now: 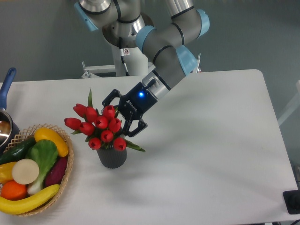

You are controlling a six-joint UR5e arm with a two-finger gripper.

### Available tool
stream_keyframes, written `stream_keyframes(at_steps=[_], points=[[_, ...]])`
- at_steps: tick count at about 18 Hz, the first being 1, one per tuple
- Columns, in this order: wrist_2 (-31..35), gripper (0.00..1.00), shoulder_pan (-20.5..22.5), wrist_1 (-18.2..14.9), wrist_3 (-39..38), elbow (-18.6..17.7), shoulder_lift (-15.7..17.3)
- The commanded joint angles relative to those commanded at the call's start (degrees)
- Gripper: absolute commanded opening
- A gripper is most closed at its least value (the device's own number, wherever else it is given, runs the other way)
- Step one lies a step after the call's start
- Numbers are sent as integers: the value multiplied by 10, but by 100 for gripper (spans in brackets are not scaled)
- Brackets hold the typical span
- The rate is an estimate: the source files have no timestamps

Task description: Insert the flowers into the vase

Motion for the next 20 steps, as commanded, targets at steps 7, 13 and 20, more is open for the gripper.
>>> stream_keyframes(at_steps=[7,13,20], points=[[97,100,11,-1,1,-11,40],[235,100,57,-2,1,-2,117],[486,100,110,-19,97,74,148]])
